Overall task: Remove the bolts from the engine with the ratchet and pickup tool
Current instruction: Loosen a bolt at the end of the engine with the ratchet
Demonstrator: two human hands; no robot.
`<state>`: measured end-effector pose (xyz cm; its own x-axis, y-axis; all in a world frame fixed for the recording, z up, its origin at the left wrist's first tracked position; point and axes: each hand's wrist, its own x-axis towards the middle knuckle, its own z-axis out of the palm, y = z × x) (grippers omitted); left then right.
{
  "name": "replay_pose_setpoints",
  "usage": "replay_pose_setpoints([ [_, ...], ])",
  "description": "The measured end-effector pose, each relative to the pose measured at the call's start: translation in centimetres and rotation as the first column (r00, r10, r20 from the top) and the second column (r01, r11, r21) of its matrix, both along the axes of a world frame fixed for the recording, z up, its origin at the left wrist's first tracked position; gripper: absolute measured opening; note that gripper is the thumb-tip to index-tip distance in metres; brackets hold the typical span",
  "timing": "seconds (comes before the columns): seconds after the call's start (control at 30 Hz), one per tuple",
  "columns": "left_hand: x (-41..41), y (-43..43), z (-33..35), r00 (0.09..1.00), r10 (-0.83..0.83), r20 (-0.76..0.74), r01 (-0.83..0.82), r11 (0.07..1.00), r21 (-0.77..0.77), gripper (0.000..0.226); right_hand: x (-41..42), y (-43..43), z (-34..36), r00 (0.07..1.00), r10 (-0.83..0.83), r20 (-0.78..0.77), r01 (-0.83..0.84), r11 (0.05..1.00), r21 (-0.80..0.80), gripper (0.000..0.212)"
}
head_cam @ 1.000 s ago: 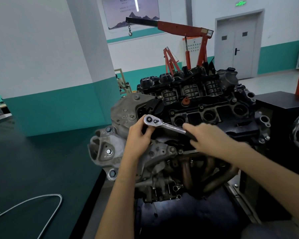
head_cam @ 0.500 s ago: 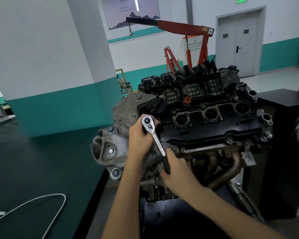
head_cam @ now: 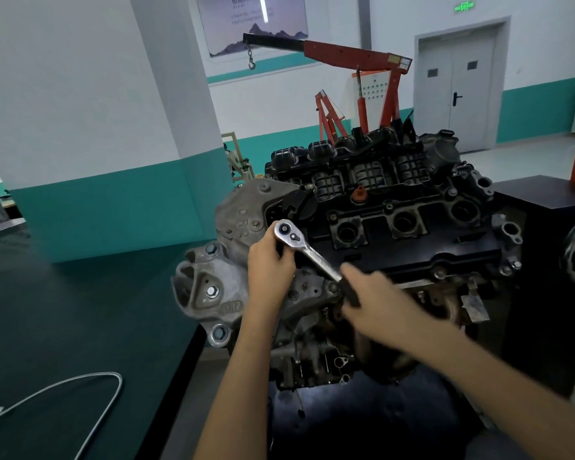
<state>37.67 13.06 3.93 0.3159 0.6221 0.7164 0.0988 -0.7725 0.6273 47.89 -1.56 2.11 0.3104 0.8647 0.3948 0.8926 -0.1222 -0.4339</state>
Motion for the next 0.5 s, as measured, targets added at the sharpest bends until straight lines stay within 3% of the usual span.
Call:
replay_pose_setpoints([
  [0.03, 0.0, 0.0, -0.1, 1.000, -0.018, -0.023, 0.018, 1.000, 0.018, 0.014, -1.7, 0.1, -1.5, 0.984, 0.043, -0.174, -0.039, 0.999, 0.029, 0.024],
  [0.1, -0.1, -0.1, -0.1, 0.998, -0.048, -0.039, 0.050, 0.998, 0.042, 0.016, -4.7, 1.2, -3.6, 0.935, 0.036, -0.352, 0.008, 0.992, 0.123, 0.028],
  [0.2, -0.3, 0.0, 0.1, 0.995, -0.101, -0.015, 0.102, 0.994, 0.041, 0.022, -7.1, 2.7, -4.4, 0.907, 0.057, -0.417, 0.031, 0.979, 0.201, 0.041],
  [0.27, -0.4, 0.1, 0.3, 0.989, -0.149, -0.005, 0.149, 0.988, 0.046, 0.018, -6.1, 2.4, -3.9, 0.921, 0.065, -0.383, 0.004, 0.984, 0.177, 0.036],
  [0.37, -0.6, 0.1, 0.4, 0.977, -0.207, -0.055, 0.209, 0.978, 0.030, 0.027, -1.6, 0.6, -1.9, 0.970, 0.083, -0.227, -0.071, 0.996, 0.061, 0.030],
  [0.43, -0.7, 0.2, 0.6, 0.972, -0.212, -0.097, 0.215, 0.976, 0.023, 0.024, 2.3, -0.1, 0.8, 0.995, 0.009, 0.094, -0.005, 0.999, -0.048, 0.034],
  [0.5, -0.6, 0.2, 0.5, 0.980, -0.180, -0.084, 0.182, 0.983, 0.015, 0.020, 5.4, -0.2, 4.0, 0.894, -0.051, 0.446, 0.101, 0.991, -0.089, 0.035],
])
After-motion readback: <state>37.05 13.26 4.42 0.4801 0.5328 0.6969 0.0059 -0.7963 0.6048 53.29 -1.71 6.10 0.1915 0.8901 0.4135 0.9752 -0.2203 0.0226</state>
